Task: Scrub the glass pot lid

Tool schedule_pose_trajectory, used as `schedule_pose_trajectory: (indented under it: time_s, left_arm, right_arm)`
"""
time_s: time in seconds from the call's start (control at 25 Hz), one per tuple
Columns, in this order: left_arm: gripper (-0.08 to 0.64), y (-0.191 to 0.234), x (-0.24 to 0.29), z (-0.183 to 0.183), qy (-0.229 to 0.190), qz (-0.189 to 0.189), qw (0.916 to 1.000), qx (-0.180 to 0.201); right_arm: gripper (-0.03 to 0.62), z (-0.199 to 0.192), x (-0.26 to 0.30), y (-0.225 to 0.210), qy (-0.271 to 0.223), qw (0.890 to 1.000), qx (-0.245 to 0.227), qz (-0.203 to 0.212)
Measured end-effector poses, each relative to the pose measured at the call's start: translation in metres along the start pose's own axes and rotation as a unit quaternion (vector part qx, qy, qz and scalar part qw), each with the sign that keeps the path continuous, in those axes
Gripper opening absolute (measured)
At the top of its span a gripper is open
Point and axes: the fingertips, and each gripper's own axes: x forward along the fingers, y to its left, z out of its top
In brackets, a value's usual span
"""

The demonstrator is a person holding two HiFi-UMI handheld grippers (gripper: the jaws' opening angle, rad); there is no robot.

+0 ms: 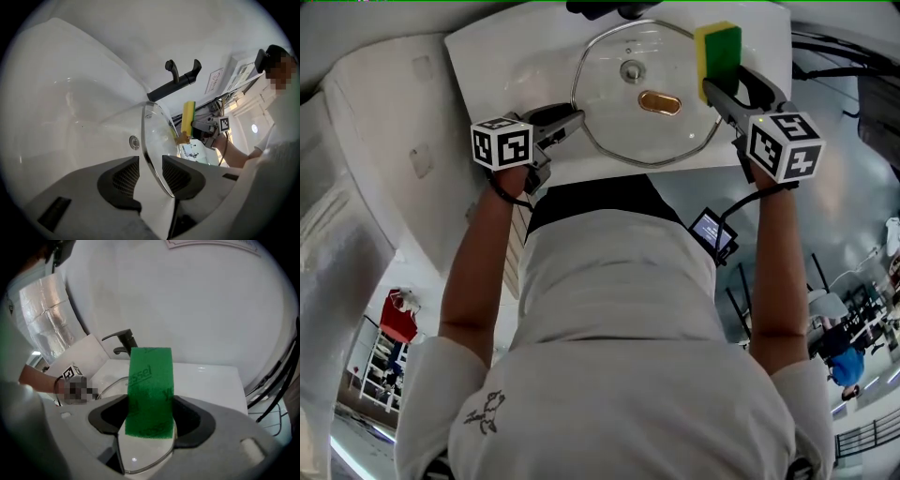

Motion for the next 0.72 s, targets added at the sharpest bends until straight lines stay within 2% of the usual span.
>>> schedule_pose_trajectory:
  time_s: [0.2,0.52,0.72]
  left_arm:
    - [0.152,0.000,0.005,0.001,0.002,-0.027,0.9995,-0.015]
    - [0.149,0.002,0.007,0.000,-0.003,-0.075,0.9965,-0.036]
    - [0.105,-0.003,0.008,0.001,-0.007,-0.106,0.9935,-0.042]
  right_arm:
    - [0.296,-0.010,0.014,-0.002,0.042,0.999,-0.012,0.003]
    - [0.296,-0.017,0.035,-0.004,0.081,0.997,-0.013,0.014]
    - [0.296,-0.018,0.043,-0.004,0.098,0.995,-0.015,0.016]
